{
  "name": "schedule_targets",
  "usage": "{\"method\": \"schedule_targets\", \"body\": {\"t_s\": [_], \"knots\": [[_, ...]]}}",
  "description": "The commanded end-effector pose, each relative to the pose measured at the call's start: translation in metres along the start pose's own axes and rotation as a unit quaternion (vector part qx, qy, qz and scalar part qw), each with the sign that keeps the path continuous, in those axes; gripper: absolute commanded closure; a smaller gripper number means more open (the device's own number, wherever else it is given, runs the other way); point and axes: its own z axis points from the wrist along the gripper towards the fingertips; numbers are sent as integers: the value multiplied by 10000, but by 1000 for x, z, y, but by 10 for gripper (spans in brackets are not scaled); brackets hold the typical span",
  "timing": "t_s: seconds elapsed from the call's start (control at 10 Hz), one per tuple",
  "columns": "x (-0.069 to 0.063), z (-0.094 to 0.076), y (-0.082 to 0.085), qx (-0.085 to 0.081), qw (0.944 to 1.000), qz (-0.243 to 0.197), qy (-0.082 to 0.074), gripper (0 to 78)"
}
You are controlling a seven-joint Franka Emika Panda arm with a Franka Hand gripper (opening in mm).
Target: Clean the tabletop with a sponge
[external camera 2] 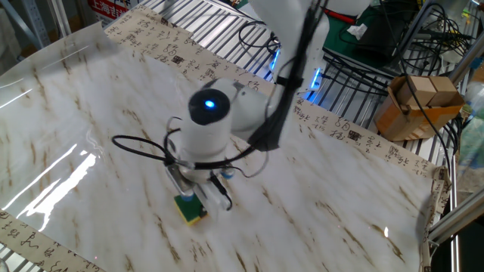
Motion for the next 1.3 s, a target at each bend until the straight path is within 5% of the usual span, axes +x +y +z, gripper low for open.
{"method": "schedule_targets", "body": {"t_s": [0.1, 1.3], "knots": [[-7, -2, -17, 67, 9994, -332, 1, 764], [0, 7, 7, -128, 9997, 184, -56, 764]]}}
